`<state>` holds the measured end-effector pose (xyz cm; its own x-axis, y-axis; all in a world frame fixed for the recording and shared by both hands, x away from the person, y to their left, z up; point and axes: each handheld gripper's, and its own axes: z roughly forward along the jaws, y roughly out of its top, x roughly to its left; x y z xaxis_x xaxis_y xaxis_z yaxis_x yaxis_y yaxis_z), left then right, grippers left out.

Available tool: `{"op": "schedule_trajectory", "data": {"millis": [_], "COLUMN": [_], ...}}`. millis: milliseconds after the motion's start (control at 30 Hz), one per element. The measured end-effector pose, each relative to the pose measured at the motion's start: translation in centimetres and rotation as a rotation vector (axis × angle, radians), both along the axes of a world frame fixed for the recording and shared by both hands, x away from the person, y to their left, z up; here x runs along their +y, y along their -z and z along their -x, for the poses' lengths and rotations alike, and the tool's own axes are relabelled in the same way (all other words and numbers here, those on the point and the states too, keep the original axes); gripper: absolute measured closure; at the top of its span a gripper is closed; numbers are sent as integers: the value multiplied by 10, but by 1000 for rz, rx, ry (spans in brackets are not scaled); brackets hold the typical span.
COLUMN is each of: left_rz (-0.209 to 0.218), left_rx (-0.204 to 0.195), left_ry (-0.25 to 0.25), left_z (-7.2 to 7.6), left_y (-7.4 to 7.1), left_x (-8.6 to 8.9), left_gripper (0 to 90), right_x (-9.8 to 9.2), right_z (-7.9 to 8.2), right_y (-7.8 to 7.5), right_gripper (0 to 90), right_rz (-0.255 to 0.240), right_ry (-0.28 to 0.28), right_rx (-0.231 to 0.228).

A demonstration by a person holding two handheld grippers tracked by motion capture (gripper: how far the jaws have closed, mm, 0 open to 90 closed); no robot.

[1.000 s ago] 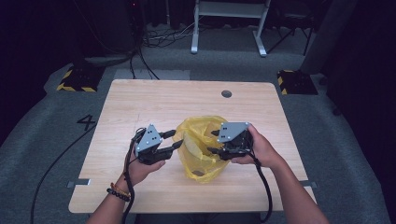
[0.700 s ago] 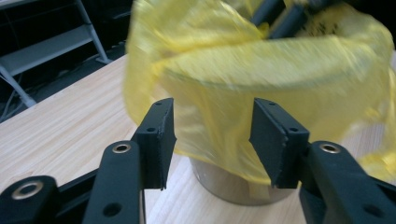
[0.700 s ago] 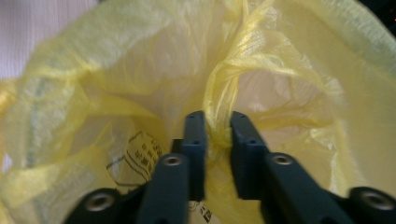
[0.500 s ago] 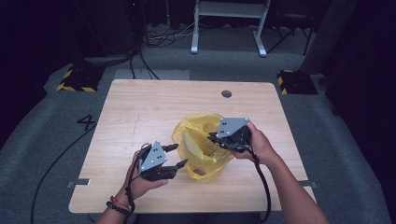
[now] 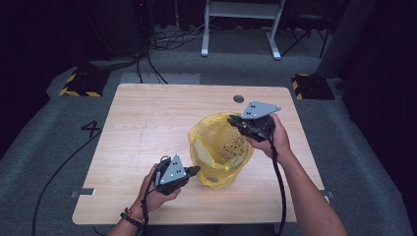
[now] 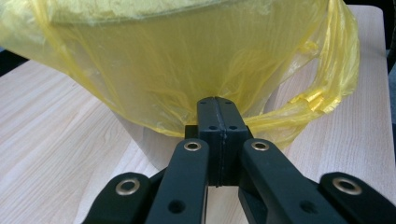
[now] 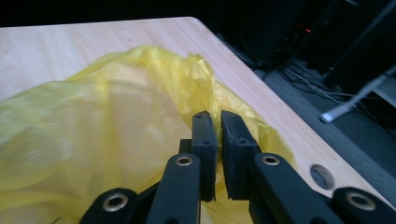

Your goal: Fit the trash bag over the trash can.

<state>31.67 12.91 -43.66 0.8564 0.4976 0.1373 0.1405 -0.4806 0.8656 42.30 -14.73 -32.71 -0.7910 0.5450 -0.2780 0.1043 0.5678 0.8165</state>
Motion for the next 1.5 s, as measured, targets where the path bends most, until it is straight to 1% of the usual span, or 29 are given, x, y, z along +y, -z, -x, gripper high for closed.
{"op": "schedule_trajectory", "data": {"millis": [67, 100, 167, 200, 267, 333, 367, 467, 500, 567, 600, 633, 667, 800, 833, 867, 967, 1067, 1100, 1133, 1200, 1233, 1267, 1300, 1333, 1367, 1400, 1467, 1500], "left_rz": [2, 1, -2, -4, -12, -24, -18, -20, -15, -11, -7, -6, -7, -8, -13, -11, -29, -38, -33, -22, -1, 8, 18, 20, 24, 31, 49, 72, 70], "left_rx": [6, 4, 11, 9, 13, 9, 16, 18, 20, 28, 32, 34, 32, 40, 37, 44, 50, 52, 55, 61, 56, 56, 57, 43, 37, 39, 42, 47, 42], "left_ry": [4, 6, 8, 5, 8, 4, 5, 5, 6, 6, 9, 12, 13, 20, 23, 25, 29, 24, 26, 30, 21, 31, 38, 37, 32, 34, 45, 52, 54], "left_z": [-1, -2, -3, -4, -5, -6, -6, -8, -9, -10, -11, -12, -12, -12, -12, -12, -13, -13, -14, -13, -10, -8, -7, -3, 0, 2, 6, 12, 15], "left_y": [1, 1, 2, 3, 4, 6, 6, 7, 7, 8, 8, 9, 9, 9, 10, 11, 13, 14, 14, 14, 13, 12, 12, 10, 9, 9, 8, 7, 6], "left_x": [1, 1, 1, 1, 1, 0, 0, 1, 2, 2, 2, 2, 2, 3, 3, 3, 4, 6, 8, 10, 14, 16, 16, 16, 16, 16, 15, 13, 12], "left_gripper": [900, 900, 900, 900, 900, 900, 900, 900, 900, 900, 900, 900, 900, 900, 900, 900, 900, 900, 900, 900, 900, 900, 851, 792, 673, 640, 586, 443, 387], "right_x": [-2, -3, -5, -5, -5, -4, -4, -8, -9, -13, -14, -16, -17, -22, -25, -26, -32, -38, -41, -43, -47, -48, -49, -50, -51, -52, -52, -51, -50], "right_z": [-6, -10, -17, -22, -27, -34, -37, -46, -48, -53, -54, -55, -56, -58, -59, -58, -55, -50, -47, -45, -37, -33, -29, -26, -20, -16, -13, -3, 2], "right_y": [2, 3, 6, 8, 11, 16, 17, 22, 24, 28, 29, 31, 33, 39, 42, 44, 52, 59, 61, 62, 66, 67, 68, 69, 71, 72, 72, 72, 72], "right_gripper": [830, 820, 819, 819, 811, 797, 782, 780, 782, 807, 820, 835, 844, 862, 865, 867, 874, 879, 881, 881, 883, 884, 884, 884, 884, 884, 883, 880, 879], "right_rz": [-18, -29, -26, -37, -35, -20, -26, -64, -66, -87, -92, -96, -92, -103, -114, -124, -143, -170, -188, -193, -207, -210, -213, -219, -222, -225, -226, -212, -202], "right_ry": [33, 46, 69, 78, 98, 119, 124, 140, 145, 155, 161, 167, 175, 170, 165, 164, 151, 150, 149, 145, 149, 150, 149, 146, 136, 133, 136, 149, 153], "right_rx": [12, 31, 51, 77, 90, 108, 121, 199, 214, 260, 275, 302, 321, 370, 383, 399, 428, 440, 443, 441, 425, 414, 407, 403, 394, 392, 385, 352, 335]}}
